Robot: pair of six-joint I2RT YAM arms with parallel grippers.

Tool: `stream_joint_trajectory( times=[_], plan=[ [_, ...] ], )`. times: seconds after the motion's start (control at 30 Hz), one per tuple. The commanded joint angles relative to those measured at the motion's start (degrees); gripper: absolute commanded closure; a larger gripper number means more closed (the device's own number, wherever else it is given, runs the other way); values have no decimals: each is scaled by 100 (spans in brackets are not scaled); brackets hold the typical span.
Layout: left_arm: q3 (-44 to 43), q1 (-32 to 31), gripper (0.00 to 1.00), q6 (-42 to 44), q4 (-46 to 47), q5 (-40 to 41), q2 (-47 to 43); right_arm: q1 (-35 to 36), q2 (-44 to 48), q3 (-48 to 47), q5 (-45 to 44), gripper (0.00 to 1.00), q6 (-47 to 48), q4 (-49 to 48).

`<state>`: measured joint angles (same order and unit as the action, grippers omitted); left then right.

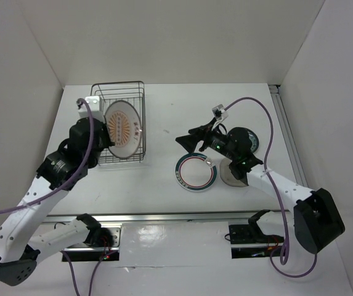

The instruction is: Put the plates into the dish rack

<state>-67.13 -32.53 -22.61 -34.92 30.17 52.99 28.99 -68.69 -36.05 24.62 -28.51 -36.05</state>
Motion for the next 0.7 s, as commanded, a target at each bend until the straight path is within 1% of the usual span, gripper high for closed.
stream_joint_trajectory(
  times=[0.0,0.03,0.07,0.1,0.13,0.2,0.23,0.3,0.33,0.37,0.43,0.47,0.5,0.53,0.57,0.6,0.67],
  plan=[
    [-617,28,100,-113,81,1999,-237,36,329,-332,-476,0,373,642],
    [-617,28,100,-112,81,2219,-176,36,329,-332,-476,0,373,783],
    [-617,28,100,36,81,2734,-106,36,329,-332,-476,0,434,784],
    [-538,28,100,211,264,2966,-105,36,390,-332,-476,0,434,784],
    [-468,28,100,422,614,3107,-27,36,391,-332,-476,0,434,845],
    [-406,28,100,861,837,3449,167,36,391,-332,-345,0,434,915],
    [-406,124,100,933,837,3451,237,36,391,-332,-344,0,434,916],
    [-354,370,100,1240,1153,3451,386,36,391,-332,-239,0,434,1004],
    [-353,475,100,1389,1310,3225,387,36,391,-332,-239,0,434,1056],
    [-301,728,100,1521,1695,3145,448,36,391,-332,-169,0,434,1056],
    [-239,1028,100,1882,2040,2829,588,36,391,-332,-55,0,486,1109],
    [-169,1334,100,2022,2181,2671,589,36,461,-280,-54,0,487,1196],
    [-168,1485,100,2259,2530,2391,676,36,461,-279,-54,0,539,1249],
    [-116,1617,100,2331,2534,2153,747,36,531,-279,-2,0,540,1311],
    [-116,1888,100,2331,2647,1951,748,88,627,-219,-1,0,540,1407],
    [-55,2030,100,2331,2700,1496,809,89,681,-218,51,0,592,1478],
    [112,2259,100,2515,3111,1150,896,89,856,-156,51,0,654,1688]
  ],
)
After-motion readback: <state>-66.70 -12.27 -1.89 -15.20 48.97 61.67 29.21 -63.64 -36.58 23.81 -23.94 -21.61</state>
